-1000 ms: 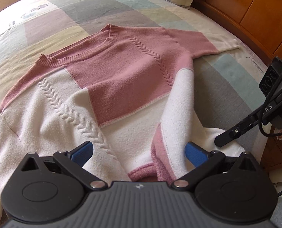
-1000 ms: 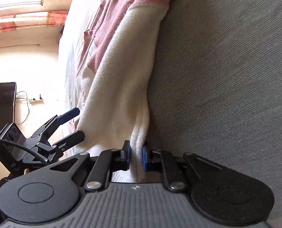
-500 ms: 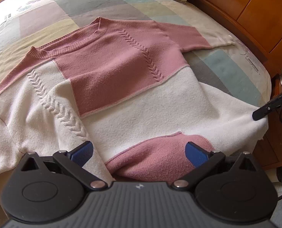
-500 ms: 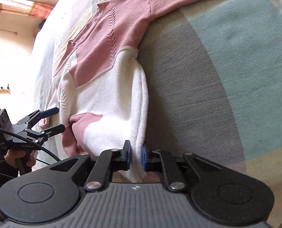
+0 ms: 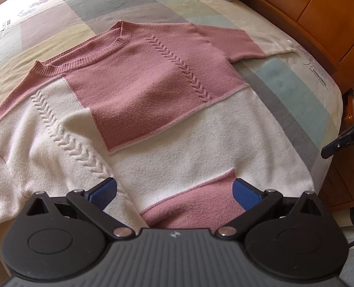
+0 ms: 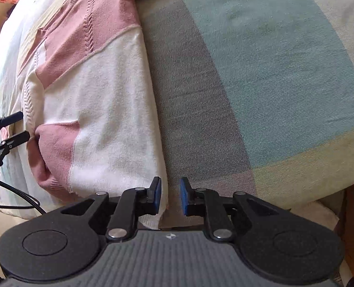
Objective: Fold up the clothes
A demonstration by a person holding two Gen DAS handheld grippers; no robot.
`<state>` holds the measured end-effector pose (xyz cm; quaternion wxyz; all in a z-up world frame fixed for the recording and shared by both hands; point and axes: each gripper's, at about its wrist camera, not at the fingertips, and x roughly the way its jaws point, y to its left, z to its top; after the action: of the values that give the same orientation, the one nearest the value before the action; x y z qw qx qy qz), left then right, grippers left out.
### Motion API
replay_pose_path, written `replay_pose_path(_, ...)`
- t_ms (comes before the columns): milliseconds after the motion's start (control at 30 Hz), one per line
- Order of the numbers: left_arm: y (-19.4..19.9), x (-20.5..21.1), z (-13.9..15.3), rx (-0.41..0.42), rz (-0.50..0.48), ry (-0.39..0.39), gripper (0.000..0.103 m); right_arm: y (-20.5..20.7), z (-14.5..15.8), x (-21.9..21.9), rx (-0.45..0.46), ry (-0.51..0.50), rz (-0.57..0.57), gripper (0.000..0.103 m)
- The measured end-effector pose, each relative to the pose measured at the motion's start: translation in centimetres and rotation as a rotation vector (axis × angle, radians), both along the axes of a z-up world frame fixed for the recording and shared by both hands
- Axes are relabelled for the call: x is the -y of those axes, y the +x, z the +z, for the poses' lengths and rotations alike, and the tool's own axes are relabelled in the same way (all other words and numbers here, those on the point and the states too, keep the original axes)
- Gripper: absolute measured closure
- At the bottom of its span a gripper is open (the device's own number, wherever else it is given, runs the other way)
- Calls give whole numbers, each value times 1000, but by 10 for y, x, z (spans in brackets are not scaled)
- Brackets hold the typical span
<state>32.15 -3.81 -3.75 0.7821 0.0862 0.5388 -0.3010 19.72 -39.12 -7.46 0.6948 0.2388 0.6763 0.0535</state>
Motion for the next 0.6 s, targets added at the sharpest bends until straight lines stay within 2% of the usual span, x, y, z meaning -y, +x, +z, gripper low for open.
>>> replay_pose_path(100,-1,-3,-1,-5,14,2,1,13,0,1,46,19,-26,65)
replay_pose_path(167,-2,-4,-2,-9,24,3,1,20,-2,-3,62,24,-21,61)
replay_pose_path(233,-3,-6,-3,-13,33,4,1,22,-6,-10,67,47,-1,50)
replay_pose_path(300,-3,-8,-4,-16,43,6,1,20,-19,-17,55,72,16,44)
replay_pose_path(400,-6,-15,-4,-24,66,10,1,9,-44,-18,15,75,-4,44)
replay_pose_path(467,-9,-22,-5,-40,112,5,1,2,-55,-14,7,94,-38,39)
replay_pose_path(500,-12,-26,-5,-51,142,-3,1,2,-56,-12,3,109,-54,34)
replay_pose_path(600,-23,-34,-9,-88,242,-8,1,4,-58,-10,-5,133,-78,33)
